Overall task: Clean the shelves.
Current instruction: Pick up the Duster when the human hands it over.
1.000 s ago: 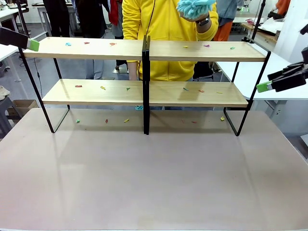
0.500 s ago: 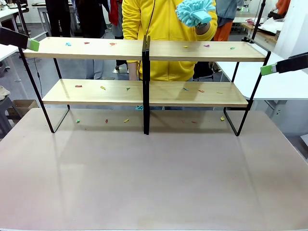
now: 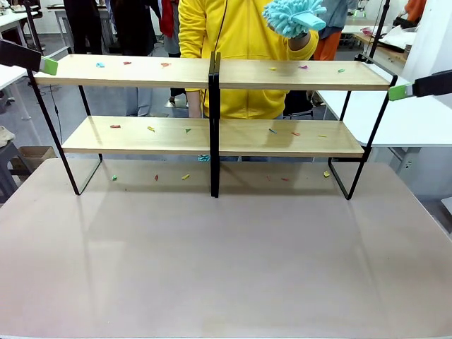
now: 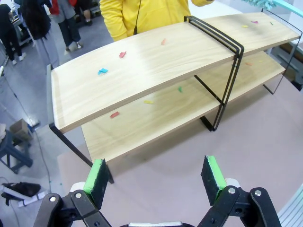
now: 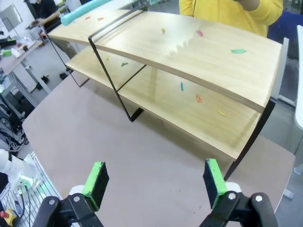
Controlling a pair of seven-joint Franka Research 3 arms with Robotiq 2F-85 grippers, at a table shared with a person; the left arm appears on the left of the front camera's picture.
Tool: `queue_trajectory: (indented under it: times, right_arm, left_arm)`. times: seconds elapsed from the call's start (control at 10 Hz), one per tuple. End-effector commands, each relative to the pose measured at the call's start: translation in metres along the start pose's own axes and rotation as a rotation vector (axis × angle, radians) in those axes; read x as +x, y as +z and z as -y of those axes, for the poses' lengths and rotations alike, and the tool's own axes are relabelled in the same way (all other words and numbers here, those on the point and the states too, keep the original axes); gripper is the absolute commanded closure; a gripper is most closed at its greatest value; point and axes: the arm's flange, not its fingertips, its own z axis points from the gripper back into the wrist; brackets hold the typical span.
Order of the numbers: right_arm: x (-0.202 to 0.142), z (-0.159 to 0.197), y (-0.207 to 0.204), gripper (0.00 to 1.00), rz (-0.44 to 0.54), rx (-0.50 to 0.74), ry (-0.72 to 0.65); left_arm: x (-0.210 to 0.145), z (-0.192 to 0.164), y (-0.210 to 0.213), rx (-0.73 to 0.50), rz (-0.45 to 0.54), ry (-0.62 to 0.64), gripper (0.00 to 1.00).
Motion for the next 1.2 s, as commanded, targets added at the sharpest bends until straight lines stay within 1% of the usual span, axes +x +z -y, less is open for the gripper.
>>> queue_trajectory:
  times: [0.0,0.1,0.3,0.4,0.9,1.0,1.1]
  right_arm:
    - [-0.007,-0.009,0.000,0.00,0.045,0.015,-0.033]
    - [-0.007,-0.009,0.001,0.00,0.054,0.009,-0.032]
    - [-0.007,-0.009,-0.001,0.00,0.078,-0.040,-0.042]
    - [0.003,-0.001,0.007,0.00,0.029,-0.005,-0.005]
    - [0.004,-0.001,0.007,0.00,0.032,-0.012,-0.005]
    - [0.043,0.009,-0.015,0.00,-0.154,0.102,-0.364]
    - [0.087,0.014,-0.029,0.00,-0.054,0.355,-0.450]
  left_arm:
    - [0.000,0.000,0.000,0.003,0.008,0.001,0.00]
    - [0.000,0.000,0.000,0.003,0.008,0.001,0.00]
    - [0.000,0.000,0.000,0.003,0.008,0.001,0.00]
    - [0.000,0.000,0.000,0.003,0.008,0.001,0.00]
    - [0.000,0.000,0.000,0.003,0.008,0.001,0.00]
    - [0.000,0.000,0.000,0.003,0.008,0.001,0.00]
    - [0.000,0.000,0.000,0.003,0.008,0.001,0.00]
